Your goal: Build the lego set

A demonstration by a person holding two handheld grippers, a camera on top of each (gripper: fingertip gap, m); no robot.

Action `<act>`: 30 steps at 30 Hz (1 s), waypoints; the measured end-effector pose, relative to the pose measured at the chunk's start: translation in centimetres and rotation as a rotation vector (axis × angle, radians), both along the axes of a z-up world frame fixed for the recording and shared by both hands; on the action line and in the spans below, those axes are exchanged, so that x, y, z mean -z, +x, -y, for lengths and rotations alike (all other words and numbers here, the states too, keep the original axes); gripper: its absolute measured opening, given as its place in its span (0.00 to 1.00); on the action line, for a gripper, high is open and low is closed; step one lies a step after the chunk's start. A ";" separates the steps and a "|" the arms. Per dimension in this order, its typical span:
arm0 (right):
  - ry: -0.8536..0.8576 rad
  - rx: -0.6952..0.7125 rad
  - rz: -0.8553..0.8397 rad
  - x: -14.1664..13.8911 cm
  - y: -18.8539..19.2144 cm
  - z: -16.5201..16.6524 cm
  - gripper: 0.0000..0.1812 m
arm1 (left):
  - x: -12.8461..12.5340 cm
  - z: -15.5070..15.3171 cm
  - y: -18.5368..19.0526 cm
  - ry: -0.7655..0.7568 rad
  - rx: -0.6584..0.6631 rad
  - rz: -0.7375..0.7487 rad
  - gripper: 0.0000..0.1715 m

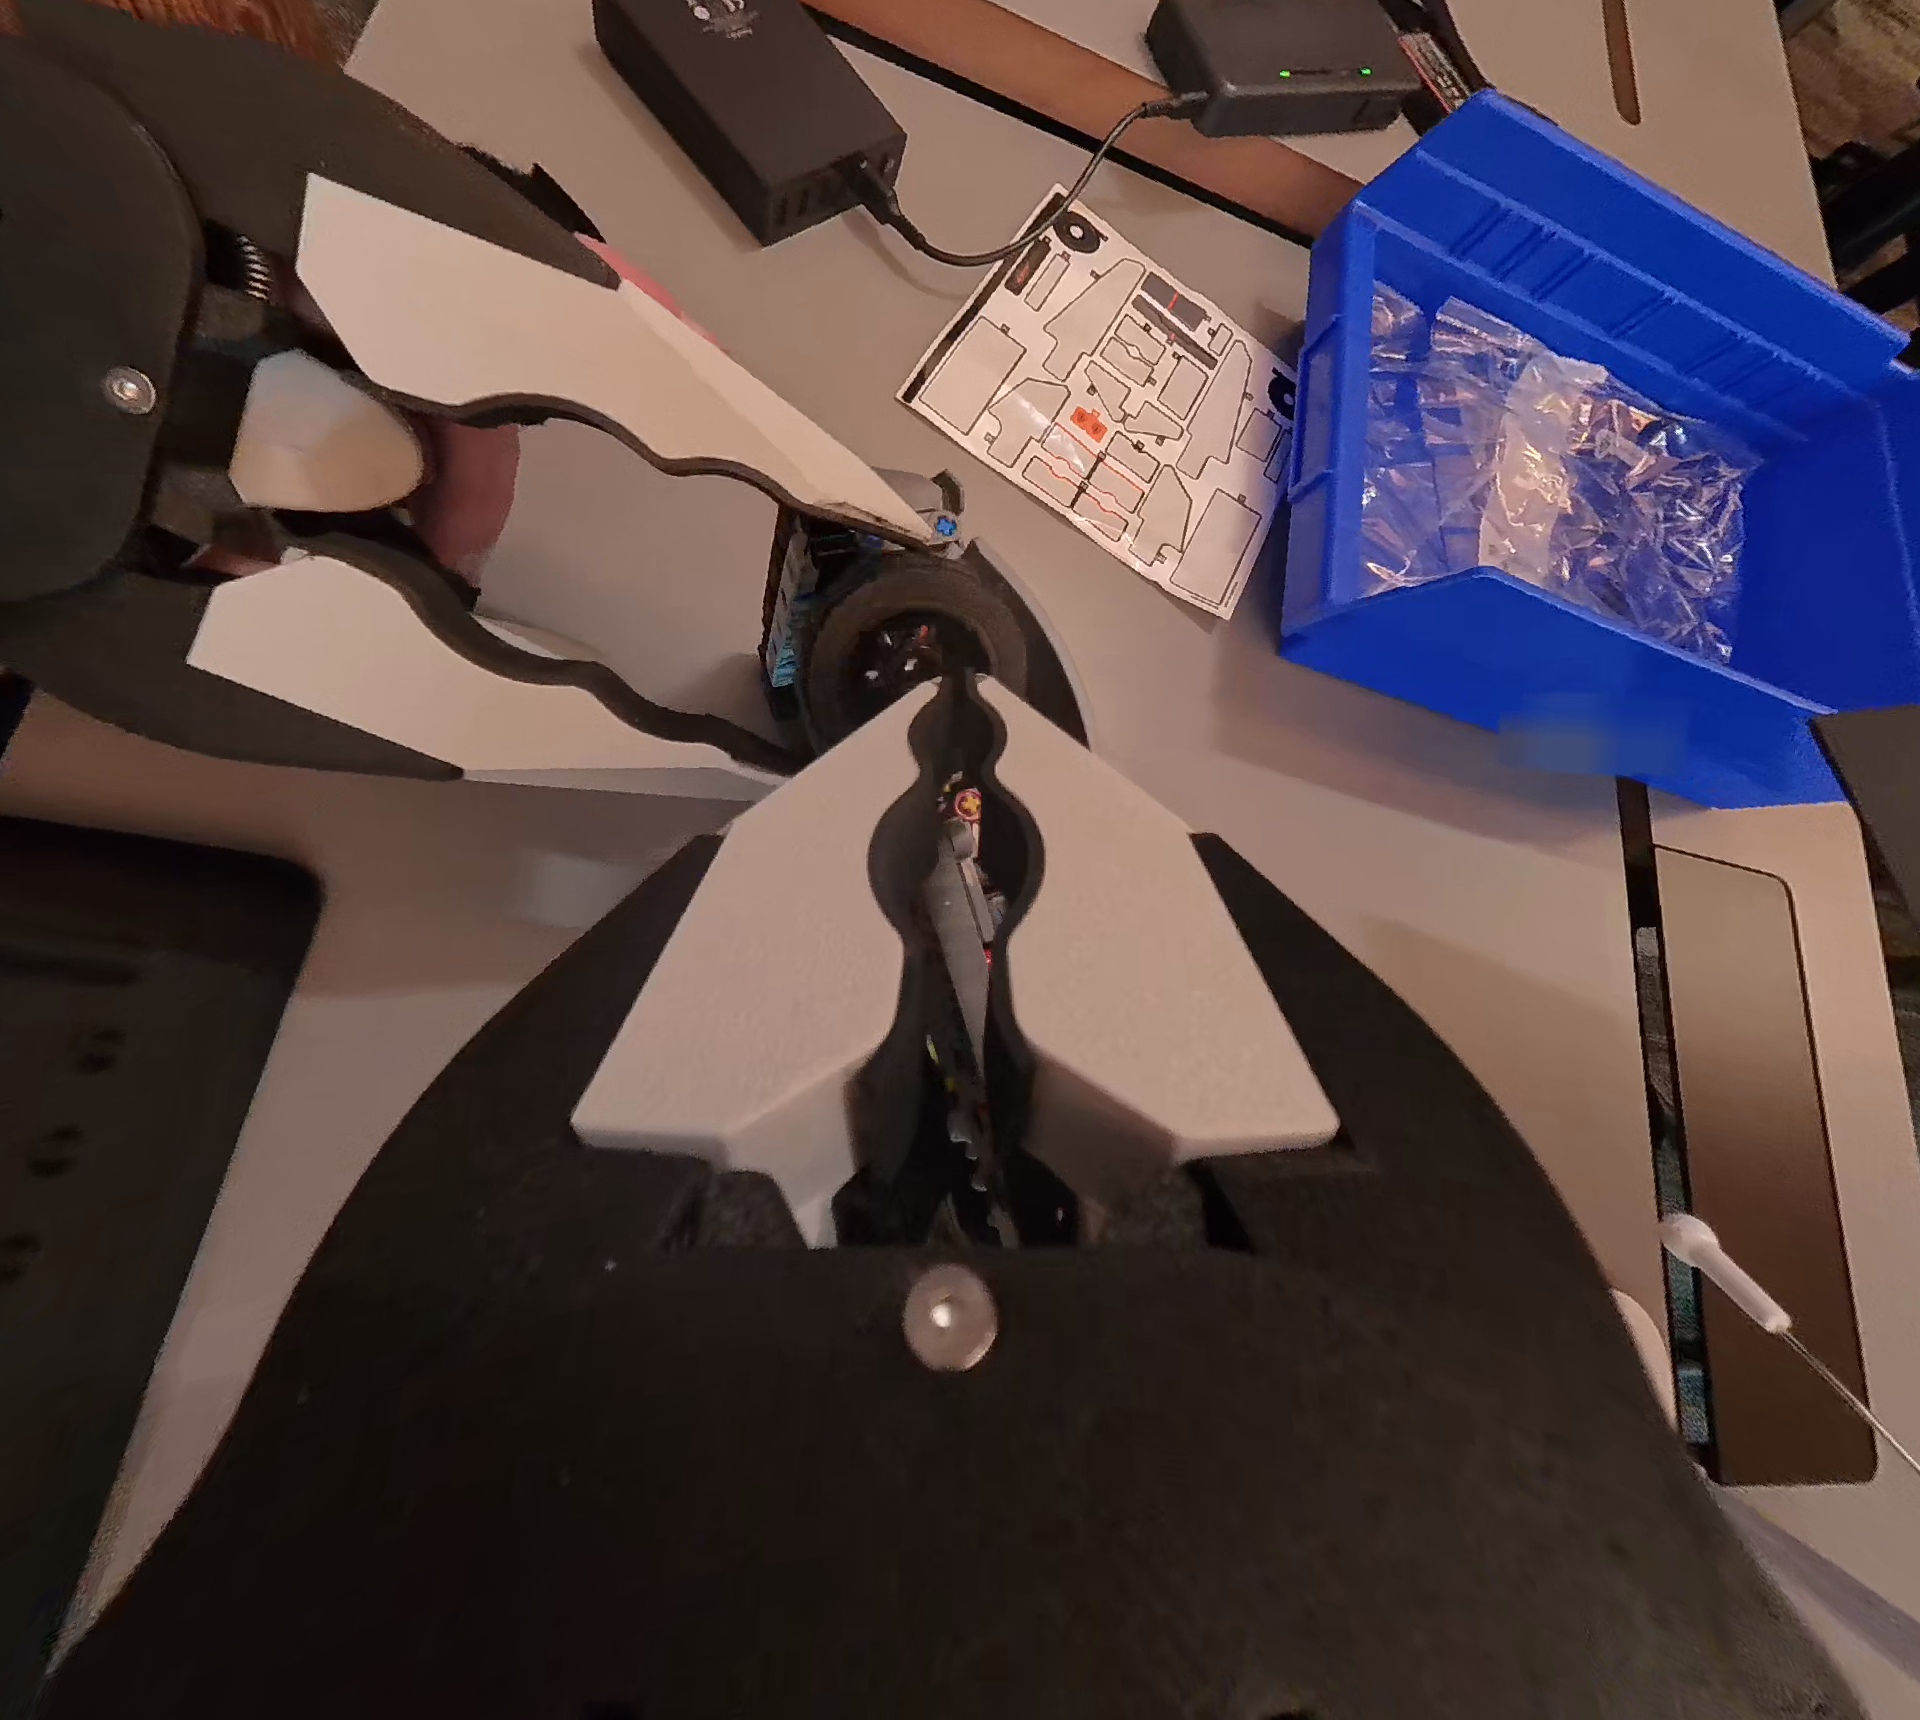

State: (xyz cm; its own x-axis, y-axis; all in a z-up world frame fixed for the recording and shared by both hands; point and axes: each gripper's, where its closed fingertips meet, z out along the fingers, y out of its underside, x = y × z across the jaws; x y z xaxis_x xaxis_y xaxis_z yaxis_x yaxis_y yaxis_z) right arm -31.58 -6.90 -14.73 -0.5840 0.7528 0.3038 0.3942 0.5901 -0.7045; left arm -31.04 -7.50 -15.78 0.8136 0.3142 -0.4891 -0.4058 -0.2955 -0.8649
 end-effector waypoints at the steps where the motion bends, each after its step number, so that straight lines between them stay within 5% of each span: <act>1: 0.000 0.002 -0.001 0.0 0.0 0.0 0.00 | -0.1 -0.1 0.1 0.006 0.008 0.005 0.27; 30: -0.022 0.010 0.003 -0.2 -0.1 0.0 0.00 | -0.8 -0.8 -0.1 0.011 0.002 -0.089 0.23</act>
State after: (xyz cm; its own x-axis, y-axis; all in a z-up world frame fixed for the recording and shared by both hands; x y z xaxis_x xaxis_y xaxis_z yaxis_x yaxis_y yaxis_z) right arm -31.65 -6.94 -14.50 -0.5768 0.7653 0.2855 0.4021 0.5703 -0.7163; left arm -31.17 -6.73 -15.01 0.7681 0.3181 -0.5557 -0.4816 -0.2850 -0.8288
